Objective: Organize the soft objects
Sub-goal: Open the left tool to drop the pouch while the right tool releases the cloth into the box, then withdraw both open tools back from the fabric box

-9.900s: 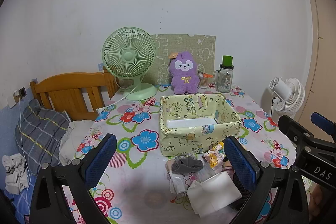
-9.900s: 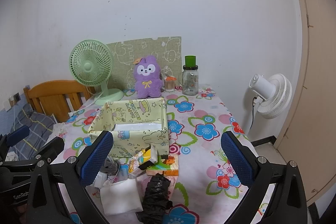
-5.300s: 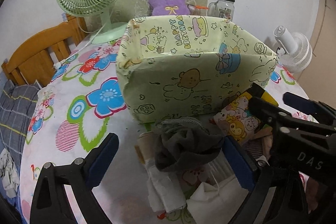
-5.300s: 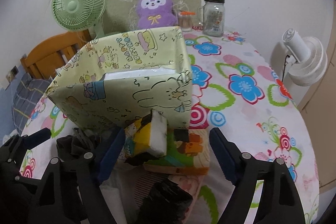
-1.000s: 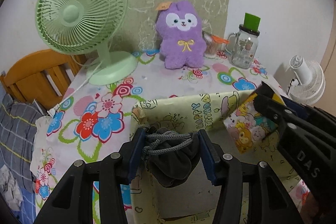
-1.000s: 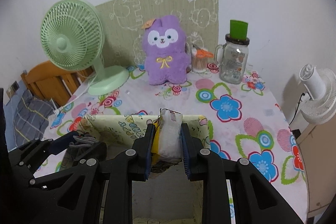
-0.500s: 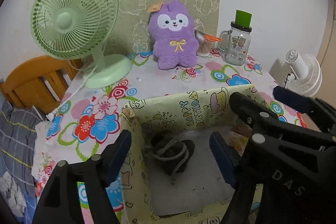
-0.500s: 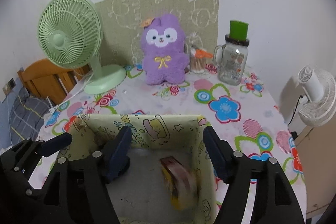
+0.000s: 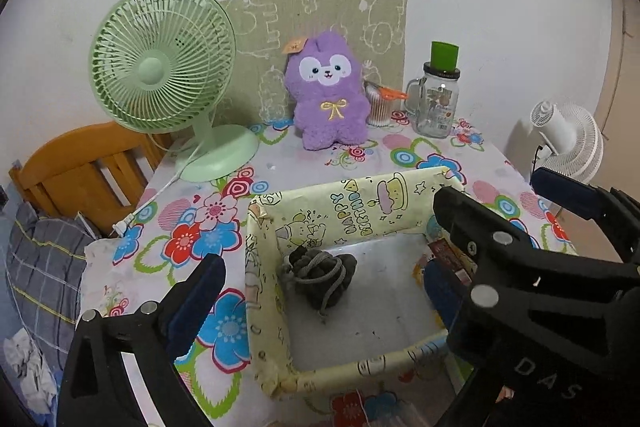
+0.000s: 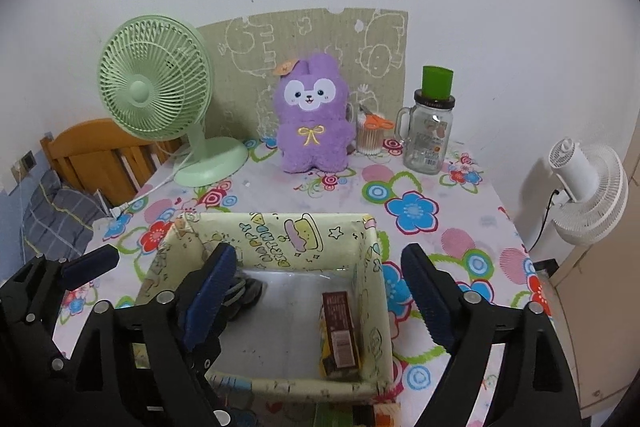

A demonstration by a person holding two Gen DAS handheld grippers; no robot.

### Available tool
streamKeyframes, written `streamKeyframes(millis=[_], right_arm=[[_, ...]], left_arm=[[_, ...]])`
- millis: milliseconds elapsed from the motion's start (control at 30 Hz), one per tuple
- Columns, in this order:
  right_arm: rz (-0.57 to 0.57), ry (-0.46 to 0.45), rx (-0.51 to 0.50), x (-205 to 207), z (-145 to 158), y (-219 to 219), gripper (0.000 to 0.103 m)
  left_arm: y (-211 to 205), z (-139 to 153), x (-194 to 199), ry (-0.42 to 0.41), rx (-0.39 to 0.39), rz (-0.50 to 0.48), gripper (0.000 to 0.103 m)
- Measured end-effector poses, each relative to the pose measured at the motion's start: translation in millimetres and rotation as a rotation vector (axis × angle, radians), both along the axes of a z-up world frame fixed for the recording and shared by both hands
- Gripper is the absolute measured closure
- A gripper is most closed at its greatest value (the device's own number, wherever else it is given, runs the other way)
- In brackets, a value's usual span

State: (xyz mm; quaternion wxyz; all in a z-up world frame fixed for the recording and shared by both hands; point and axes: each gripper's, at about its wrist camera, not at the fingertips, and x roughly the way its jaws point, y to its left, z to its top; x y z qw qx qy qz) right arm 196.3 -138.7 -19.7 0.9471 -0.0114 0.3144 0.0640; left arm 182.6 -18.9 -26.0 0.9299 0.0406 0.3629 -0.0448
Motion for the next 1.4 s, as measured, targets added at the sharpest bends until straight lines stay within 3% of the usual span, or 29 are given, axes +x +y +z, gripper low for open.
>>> streamKeyframes(millis=[800,1400], right_arm=[[0.002,-0.088,0.014,-77,29,-8,0.006],[-0.011,-0.108,0.017,-117,27,-14,0.006]], left_arm=[[-4,27,-73,-0.082,-0.018,-0.007,0.002],[-1,22,-114,-0.114,-0.018,0.003,0.002]])
